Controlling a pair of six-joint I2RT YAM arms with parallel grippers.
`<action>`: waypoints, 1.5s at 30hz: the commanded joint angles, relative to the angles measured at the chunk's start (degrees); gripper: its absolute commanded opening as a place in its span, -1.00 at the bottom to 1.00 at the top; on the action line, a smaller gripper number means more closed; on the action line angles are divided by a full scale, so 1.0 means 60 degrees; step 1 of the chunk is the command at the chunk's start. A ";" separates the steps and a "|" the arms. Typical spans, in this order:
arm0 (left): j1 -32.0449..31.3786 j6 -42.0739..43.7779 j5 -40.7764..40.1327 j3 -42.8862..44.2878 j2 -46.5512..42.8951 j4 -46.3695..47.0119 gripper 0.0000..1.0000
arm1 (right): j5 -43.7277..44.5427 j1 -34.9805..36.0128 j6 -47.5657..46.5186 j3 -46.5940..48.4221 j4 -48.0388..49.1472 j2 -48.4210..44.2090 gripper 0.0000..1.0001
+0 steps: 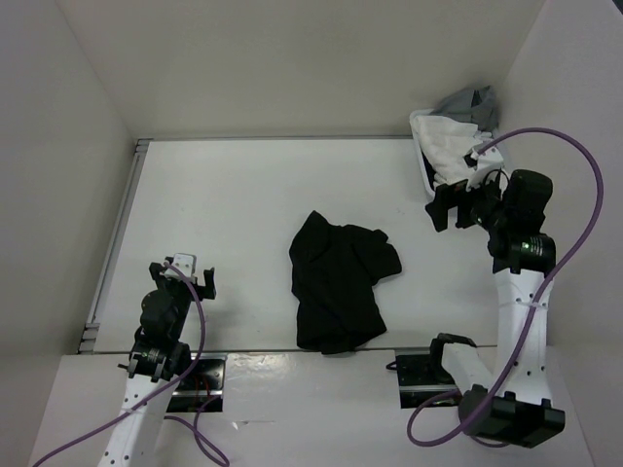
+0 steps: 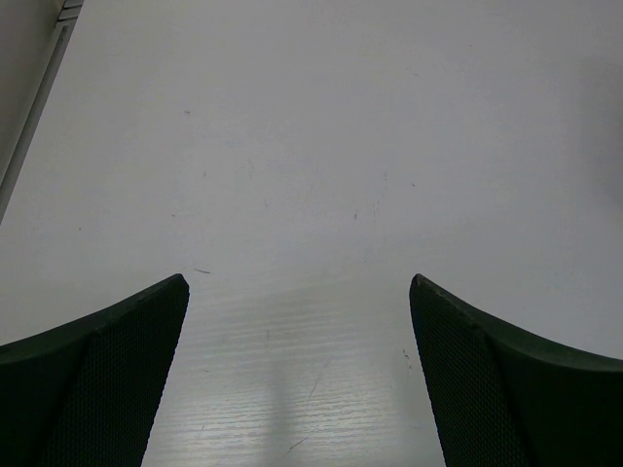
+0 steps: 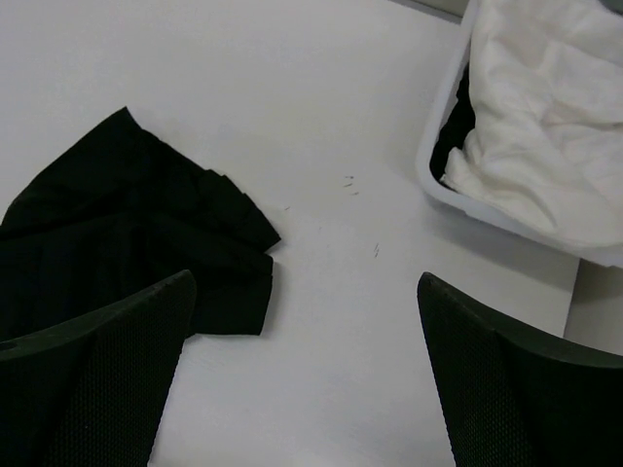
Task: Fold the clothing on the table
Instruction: Move the skirt to the center of the board, then flatten the skirt out
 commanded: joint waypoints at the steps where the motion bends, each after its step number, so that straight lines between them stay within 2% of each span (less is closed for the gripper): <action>1: -0.0034 -0.0162 -0.0106 -0.0421 -0.1268 0.0234 1.00 | -0.1223 -0.0636 -0.0084 -0.0453 -0.0461 -0.0242 0.97; 7: -0.0034 -0.0162 -0.0019 -0.0421 -0.1268 0.0234 1.00 | -0.2306 -0.1794 0.0091 -0.1054 -0.0461 -0.0740 0.97; 11: -0.0034 -0.0162 -0.0018 -0.0334 -0.1268 0.0234 1.00 | -0.2308 -0.1883 0.0091 -0.1361 -0.0461 -0.1106 0.97; 14: -0.0034 0.0247 0.0319 0.0337 -0.1268 0.0540 1.00 | -0.2396 -0.1883 0.0004 -0.1567 -0.0461 -0.1326 0.97; 17: -0.0034 0.0335 -0.0209 0.1114 -0.0963 0.1594 1.00 | -0.2293 -0.1883 -0.0083 -0.1567 -0.0359 -0.1327 0.97; 18: -0.0034 0.0496 -0.0310 0.1900 -0.0729 0.1756 1.00 | -0.2395 -0.1883 -0.0084 -0.1567 -0.0446 -0.1327 0.97; 20: -0.0034 0.0527 -0.0631 0.3117 0.0659 0.1511 1.00 | -0.2513 -0.1782 -0.0084 -0.1480 -0.0447 -0.1065 0.97; 21: -0.0034 0.0410 -0.0866 0.4763 0.2188 0.0725 1.00 | -0.2513 -0.1592 -0.0084 -0.1393 -0.0447 -0.0933 0.97; 22: -0.0034 0.0235 -0.1158 0.5736 0.3059 0.0225 1.00 | -0.2513 -0.1489 -0.0084 -0.1392 -0.0447 -0.0786 0.97; 23: -0.0034 -0.0405 -0.1857 0.6776 0.3937 -0.1028 1.00 | -0.2513 -0.1401 -0.0084 -0.1247 -0.0447 -0.0466 0.97; 24: -0.0034 -0.0745 -0.2183 0.7888 0.5614 -0.1751 1.00 | -0.2426 -0.1313 -0.0084 -0.1158 -0.0447 -0.0318 0.97; 25: 0.0053 -0.1009 -0.2346 1.0307 0.6414 -0.2527 1.00 | -0.2425 -0.1181 -0.0084 -0.0998 -0.0447 -0.0157 0.97; 26: 0.0054 -0.1200 -0.2347 1.1549 0.7205 -0.4260 1.00 | -0.2092 -0.1093 -0.0084 -0.0808 -0.0447 0.0207 0.97; 27: 0.0054 -0.1304 -0.2260 1.2765 0.8692 -0.5148 1.00 | -0.1871 -0.0759 0.0017 -0.0704 -0.0447 0.0400 0.97; 28: 0.0054 -0.1189 -0.2071 1.3937 0.9432 -0.6027 1.00 | -0.1608 -0.0538 0.0018 -0.0587 -0.0534 0.0648 0.97; 29: 0.0170 -0.0738 -0.1489 1.5689 1.0614 -0.7442 1.00 | -0.1039 -0.0333 0.0018 -0.0252 -0.0665 0.1231 0.97; 30: 0.0476 -0.0733 -0.1048 1.6069 1.0916 -0.7848 1.00 | -0.0802 -0.0113 0.0018 -0.0061 -0.0840 0.1570 0.97; 32: 0.1149 -0.0632 0.0193 1.5885 1.0819 -0.7897 1.00 | -0.0318 0.0765 -0.0201 0.0683 -0.1849 0.2317 0.97; 33: 0.1153 -0.0152 0.0361 1.4853 1.0613 -0.7765 1.00 | 0.0177 0.1145 -0.0550 0.0920 -0.2273 0.3089 0.97; 34: 0.1153 -0.0017 0.0363 1.4219 1.0408 -0.7517 1.00 | 0.0429 0.2092 -0.0756 0.1300 -0.3133 0.3459 0.97; 37: 0.1153 0.0071 0.0363 1.2345 1.0011 -0.7558 1.00 | 0.1352 0.3605 -0.1139 0.1580 -0.3989 0.4501 0.97; 38: 0.1153 0.0072 0.0566 1.2121 1.0011 -0.7646 1.00 | 0.1514 0.4451 -0.1241 0.1582 -0.4107 0.4692 0.97; 40: 0.1153 0.0072 0.0669 1.1827 1.0011 -0.7647 1.00 | 0.1603 0.5362 -0.1387 0.1582 -0.4240 0.5232 0.97; 45: 0.1153 -0.0323 0.1138 1.1271 0.9192 -0.7267 1.00 | 0.0594 0.6040 -0.1812 0.1670 -0.4724 0.6917 0.97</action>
